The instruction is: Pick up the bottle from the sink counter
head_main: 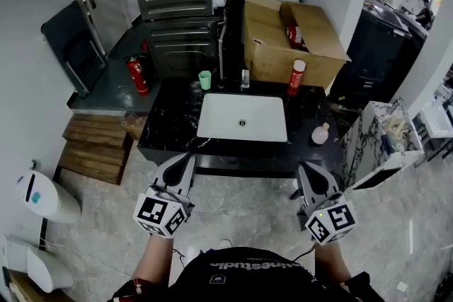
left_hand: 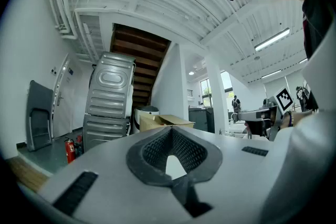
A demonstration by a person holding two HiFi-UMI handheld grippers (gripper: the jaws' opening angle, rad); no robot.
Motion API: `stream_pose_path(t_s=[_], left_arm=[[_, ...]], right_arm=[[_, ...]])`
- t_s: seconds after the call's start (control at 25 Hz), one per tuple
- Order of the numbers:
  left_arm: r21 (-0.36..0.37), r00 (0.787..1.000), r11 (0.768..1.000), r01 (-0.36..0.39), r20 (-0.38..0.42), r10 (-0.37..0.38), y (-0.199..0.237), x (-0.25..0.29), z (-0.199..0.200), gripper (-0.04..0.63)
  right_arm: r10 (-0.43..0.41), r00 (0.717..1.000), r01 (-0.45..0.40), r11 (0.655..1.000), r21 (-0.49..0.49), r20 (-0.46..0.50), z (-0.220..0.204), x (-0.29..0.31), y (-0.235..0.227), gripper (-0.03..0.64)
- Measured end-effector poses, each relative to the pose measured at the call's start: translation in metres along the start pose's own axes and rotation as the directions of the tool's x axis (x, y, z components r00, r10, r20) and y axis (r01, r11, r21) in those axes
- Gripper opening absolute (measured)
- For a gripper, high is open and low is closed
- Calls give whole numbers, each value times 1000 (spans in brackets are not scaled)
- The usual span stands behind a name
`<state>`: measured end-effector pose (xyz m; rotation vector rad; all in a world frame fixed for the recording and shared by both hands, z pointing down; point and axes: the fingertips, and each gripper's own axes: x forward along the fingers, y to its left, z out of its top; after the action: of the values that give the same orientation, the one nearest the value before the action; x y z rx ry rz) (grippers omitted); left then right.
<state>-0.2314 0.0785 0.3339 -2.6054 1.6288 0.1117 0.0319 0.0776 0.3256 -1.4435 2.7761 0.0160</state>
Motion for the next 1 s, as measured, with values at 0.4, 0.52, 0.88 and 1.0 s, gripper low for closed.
stream_pose_path(t_s=[0.4,0.52,0.88,1.0], left_arm=[[2,1000,1000,14,1,-14,-2,3,-1,14],[-4,1000,1000,19,2,-19,0,3,-1,14],[-21,999,998,53,-8,-53,13,12,-7,14],[-28,998,997,66,-9,-67,22,15,-11,14]], right_arm=[[-10,1000,10,1000,1,-3,-4,-2,1,37],[-15,1000,15,1000,1,-2,-5,-1,3,37],[-36,999,35,998,46,15,-5,12,7,37],[-49,999,48,998,43,3,-8,21,9,37]])
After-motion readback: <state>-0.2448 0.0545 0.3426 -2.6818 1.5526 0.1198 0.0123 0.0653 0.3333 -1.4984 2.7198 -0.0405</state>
